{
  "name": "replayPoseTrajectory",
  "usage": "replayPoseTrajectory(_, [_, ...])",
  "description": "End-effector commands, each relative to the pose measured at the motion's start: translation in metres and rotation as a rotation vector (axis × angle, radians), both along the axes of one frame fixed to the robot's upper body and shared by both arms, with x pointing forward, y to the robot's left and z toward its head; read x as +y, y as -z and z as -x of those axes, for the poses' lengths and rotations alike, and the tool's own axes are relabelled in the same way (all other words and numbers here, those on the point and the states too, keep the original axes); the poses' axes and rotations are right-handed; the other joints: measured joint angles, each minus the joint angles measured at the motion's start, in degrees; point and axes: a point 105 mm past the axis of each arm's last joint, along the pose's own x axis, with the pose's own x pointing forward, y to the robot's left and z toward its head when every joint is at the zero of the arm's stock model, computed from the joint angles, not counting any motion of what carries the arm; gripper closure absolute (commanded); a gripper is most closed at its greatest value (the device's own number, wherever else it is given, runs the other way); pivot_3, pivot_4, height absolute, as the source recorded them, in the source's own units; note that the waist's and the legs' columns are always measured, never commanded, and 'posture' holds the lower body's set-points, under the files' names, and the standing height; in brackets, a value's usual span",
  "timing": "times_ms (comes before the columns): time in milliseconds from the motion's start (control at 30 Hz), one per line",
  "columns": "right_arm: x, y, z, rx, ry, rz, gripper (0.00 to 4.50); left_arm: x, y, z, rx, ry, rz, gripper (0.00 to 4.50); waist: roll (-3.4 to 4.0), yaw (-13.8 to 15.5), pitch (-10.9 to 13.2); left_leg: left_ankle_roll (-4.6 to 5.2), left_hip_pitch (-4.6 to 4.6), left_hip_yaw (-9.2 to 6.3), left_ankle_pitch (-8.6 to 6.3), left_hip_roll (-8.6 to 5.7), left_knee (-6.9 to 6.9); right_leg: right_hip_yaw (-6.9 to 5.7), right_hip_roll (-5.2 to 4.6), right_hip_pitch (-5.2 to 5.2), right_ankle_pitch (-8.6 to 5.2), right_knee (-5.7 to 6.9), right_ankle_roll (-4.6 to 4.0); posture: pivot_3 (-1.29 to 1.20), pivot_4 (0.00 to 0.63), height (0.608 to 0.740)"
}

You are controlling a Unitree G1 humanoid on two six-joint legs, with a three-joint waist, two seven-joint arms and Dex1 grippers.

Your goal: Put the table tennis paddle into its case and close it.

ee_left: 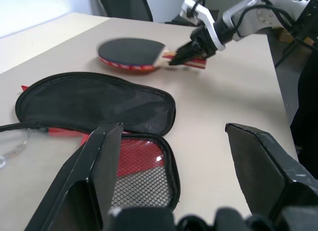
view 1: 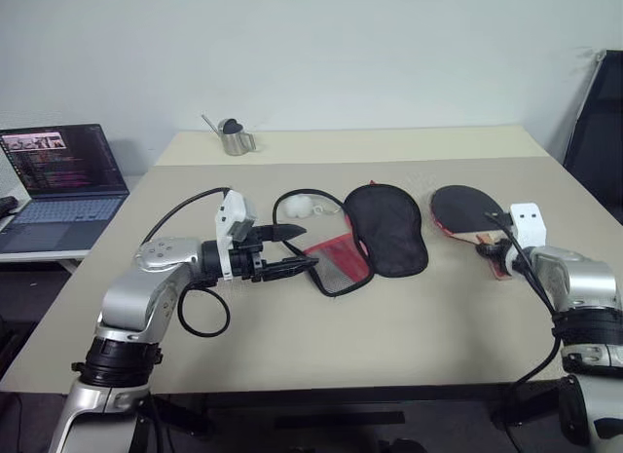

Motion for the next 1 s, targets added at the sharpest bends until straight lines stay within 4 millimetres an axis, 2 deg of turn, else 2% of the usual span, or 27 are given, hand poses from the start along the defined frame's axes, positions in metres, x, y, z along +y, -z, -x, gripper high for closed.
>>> replayPoseTrajectory(33, [0.034,-0.048,-0.004,-0.150,-0.082,-0.018,3.40,0.006,-0.012,0.007,-0.050,-0.011,0.009,0.88,0.00,0.0,0.0,0.00,0.00,0.01,0.00,0.01,-0.01,0.02,0.01,-0.02,0.00,0.00,0.00,0.00,0.150,0.740])
replayPoseTrajectory(233, [0.084,-0.054,-0.003,-0.150,-0.141,-0.090,3.40,0.024,-0.008,0.004,-0.052,-0.087,-0.002,0.88,0.00,0.2,0.0,0.00,-0.02,-0.01,0.00,0.00,-0.02,0.03,0.01,-0.08,0.00,0.03,0.00,0.00,0.150,0.740])
replayPoseTrajectory(300, [0.104,-0.050,-0.004,-0.140,-0.151,-0.121,3.40,0.030,-0.007,0.003,-0.050,-0.112,-0.007,0.88,0.01,0.2,0.0,0.00,-0.05,0.01,0.00,0.00,-0.02,0.07,0.01,-0.15,0.00,0.05,0.00,0.00,0.150,0.740])
replayPoseTrajectory(400, [0.124,-0.041,-0.007,-0.120,-0.157,-0.147,3.40,0.032,-0.006,0.001,-0.052,-0.127,-0.010,0.88,0.02,0.2,0.0,0.00,-0.07,0.09,0.00,0.00,-0.04,0.19,0.02,-0.26,0.00,0.11,0.00,0.00,0.150,0.740])
replayPoseTrajectory(633, [0.143,-0.021,-0.012,-0.094,-0.167,-0.142,3.40,0.029,-0.005,0.002,-0.055,-0.117,-0.012,0.88,0.02,0.1,0.0,-0.02,-0.48,0.36,0.01,-0.01,0.00,0.46,0.02,-0.83,0.01,0.24,0.00,0.00,0.150,0.740])
replayPoseTrajectory(1000, [0.155,0.003,-0.029,-0.080,-0.144,-0.074,3.40,0.021,-0.004,0.000,-0.060,-0.091,-0.013,0.88,0.02,-0.5,0.0,-0.02,-0.46,0.67,0.01,0.06,-0.02,0.75,0.10,-1.01,0.01,0.43,0.00,0.00,0.150,0.740])
